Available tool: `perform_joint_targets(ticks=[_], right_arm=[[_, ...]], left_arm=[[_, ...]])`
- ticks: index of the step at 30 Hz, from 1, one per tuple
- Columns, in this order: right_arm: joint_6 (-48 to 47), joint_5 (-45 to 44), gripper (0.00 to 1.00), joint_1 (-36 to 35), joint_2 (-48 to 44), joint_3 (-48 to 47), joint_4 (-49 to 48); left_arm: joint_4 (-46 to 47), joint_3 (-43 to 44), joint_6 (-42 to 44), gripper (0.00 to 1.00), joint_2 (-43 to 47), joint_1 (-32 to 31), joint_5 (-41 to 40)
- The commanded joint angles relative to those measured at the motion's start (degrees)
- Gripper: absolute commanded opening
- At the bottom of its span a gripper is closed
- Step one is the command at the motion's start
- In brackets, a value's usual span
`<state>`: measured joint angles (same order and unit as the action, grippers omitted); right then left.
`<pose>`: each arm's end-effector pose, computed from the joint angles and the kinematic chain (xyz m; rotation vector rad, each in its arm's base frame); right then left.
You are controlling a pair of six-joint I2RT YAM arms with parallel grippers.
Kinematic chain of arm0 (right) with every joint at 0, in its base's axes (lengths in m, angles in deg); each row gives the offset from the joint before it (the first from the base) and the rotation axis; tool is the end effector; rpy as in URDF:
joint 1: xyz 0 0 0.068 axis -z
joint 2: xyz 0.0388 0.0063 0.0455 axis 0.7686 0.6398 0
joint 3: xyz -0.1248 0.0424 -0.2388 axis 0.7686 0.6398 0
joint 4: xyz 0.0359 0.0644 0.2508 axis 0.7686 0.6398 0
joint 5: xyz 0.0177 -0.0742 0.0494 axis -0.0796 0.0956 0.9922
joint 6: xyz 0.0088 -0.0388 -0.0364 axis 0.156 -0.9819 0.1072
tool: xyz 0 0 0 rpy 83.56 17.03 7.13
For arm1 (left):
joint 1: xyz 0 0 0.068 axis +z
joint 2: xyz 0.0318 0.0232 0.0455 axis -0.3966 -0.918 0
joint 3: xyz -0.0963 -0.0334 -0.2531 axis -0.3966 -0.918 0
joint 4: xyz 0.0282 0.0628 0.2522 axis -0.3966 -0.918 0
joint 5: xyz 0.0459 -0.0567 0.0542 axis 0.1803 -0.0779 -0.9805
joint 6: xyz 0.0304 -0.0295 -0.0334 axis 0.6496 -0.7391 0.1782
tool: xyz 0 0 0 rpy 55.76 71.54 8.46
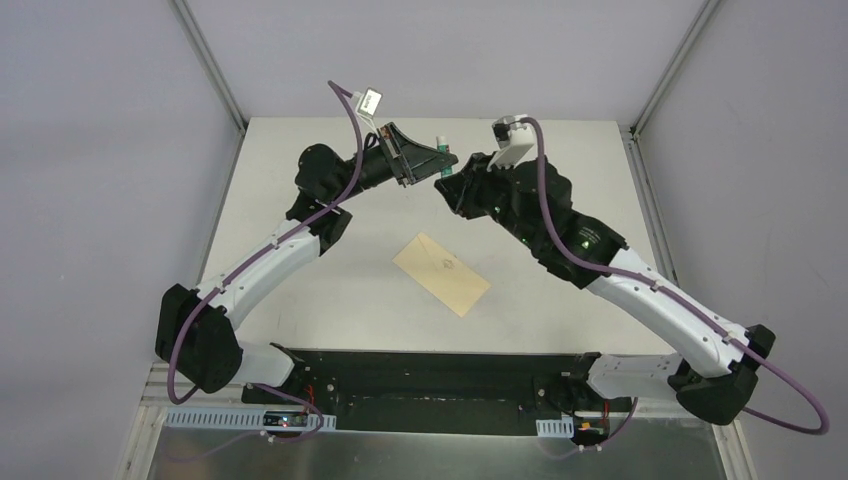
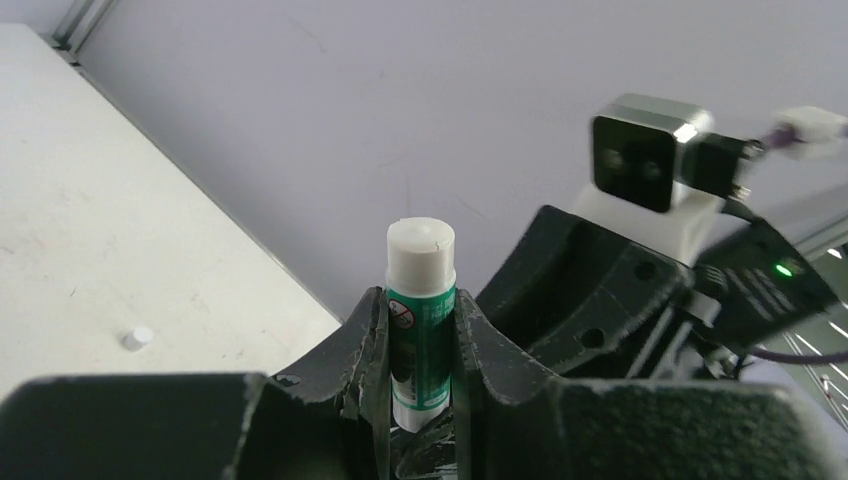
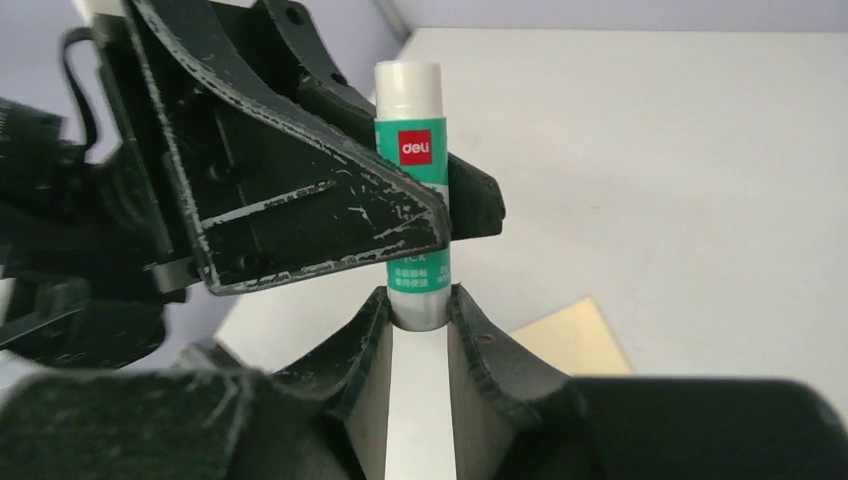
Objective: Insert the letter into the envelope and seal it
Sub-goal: Screw the solid glue.
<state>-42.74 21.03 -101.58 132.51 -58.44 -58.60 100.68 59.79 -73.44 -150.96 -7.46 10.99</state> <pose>0.1680 0.2007 0.4363 -0.2592 1.7729 0.8547 0.2565 -0.1773 0.4016 0.2392 1.4840 -1.7410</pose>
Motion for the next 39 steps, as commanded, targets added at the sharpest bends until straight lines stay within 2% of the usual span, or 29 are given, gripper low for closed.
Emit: perform_joint_targets(ticks=[1,8,14,17,20,22,25,28,33,36,39], right_arm=[[-10.29,-22.93,0.11,-6.62,4.55,-5.73,9.91],[-18.89,-42.20,0.10,-14.47,12.64,-10.63,12.32],[-22.88,-47.91,0.14,-16.41,15.91,-11.95,11.38],[-24.43,-48.91,0.26,-16.43,15.96,-11.07,9.90],[-25.64,-46.36,0.50,-16.30,14.76,-9.49,8.83],[-25.09,-40.43,0.62,-15.74,12.53,-8.00,8.86],[-21.57,-23.32,0.77,-11.78,7.22,-5.00,9.93],[-18.24,-7.29,0.81,-7.18,1.00,-1.34,9.72],[-12.30,18.23,0.89,1.44,-7.03,5.58,3.77],[-6.89,30.11,0.89,6.82,-8.84,7.57,-0.13],[-0.05,39.81,0.89,11.81,-10.56,10.98,-8.41]], left_arm=[[-5.55,2.94,4.54,0.00,1.68,-1.63,-1.61],[-9.36,3.54,5.57,0.00,1.57,-2.04,-2.54],[-10.75,3.54,5.39,0.00,1.30,-2.21,-2.74],[-11.17,3.53,5.52,0.00,1.21,-2.22,-2.71],[-12.84,3.67,7.80,0.00,1.36,-2.03,-2.63],[-14.18,4.14,9.17,0.00,1.43,-1.24,-2.30],[-13.98,4.56,9.32,0.00,1.38,0.14,-1.04],[-13.34,5.85,9.32,0.00,0.59,1.05,1.67],[-8.26,7.50,7.04,0.00,-1.58,1.38,7.07],[-2.13,7.88,3.43,0.00,-3.27,1.38,10.25],[4.25,8.52,-0.33,0.00,-5.05,1.39,12.43]])
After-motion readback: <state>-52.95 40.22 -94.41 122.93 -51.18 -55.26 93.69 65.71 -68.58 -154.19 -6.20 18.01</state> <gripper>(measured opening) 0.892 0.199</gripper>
